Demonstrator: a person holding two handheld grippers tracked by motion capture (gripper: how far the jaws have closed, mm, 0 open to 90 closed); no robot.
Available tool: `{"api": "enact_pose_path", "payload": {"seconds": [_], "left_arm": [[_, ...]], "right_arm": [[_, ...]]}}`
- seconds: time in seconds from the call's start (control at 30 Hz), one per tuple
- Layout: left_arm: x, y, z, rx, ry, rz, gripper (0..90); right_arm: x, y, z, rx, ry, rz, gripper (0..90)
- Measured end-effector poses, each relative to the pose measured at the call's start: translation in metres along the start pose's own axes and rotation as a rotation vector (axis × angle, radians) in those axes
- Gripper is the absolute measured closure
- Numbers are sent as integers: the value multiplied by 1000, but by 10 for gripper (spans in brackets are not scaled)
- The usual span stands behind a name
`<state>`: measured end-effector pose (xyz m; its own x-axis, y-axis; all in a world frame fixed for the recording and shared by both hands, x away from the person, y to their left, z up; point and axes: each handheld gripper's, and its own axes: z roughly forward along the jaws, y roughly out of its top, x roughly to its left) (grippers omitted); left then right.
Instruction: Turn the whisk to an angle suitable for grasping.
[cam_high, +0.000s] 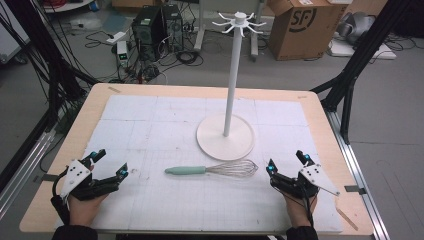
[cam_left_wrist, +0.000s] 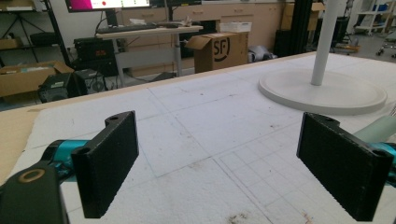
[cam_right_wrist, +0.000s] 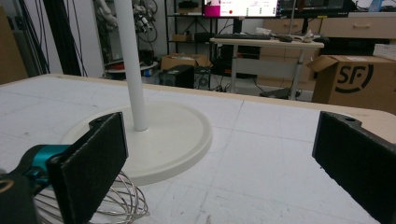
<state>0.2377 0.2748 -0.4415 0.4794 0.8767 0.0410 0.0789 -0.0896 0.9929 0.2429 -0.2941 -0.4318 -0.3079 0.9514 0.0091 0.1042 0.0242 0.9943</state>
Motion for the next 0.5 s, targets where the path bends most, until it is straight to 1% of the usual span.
{"api": "enact_pose_path", "payload": {"seconds": [0.17,0.5], "left_arm": [[0,0,0,0,0,0,133],[1,0,0,5,1,4,133]], "right_arm": [[1,1,-1,-15,11,-8,20],[1,0,0,-7,7,-4,20]]}}
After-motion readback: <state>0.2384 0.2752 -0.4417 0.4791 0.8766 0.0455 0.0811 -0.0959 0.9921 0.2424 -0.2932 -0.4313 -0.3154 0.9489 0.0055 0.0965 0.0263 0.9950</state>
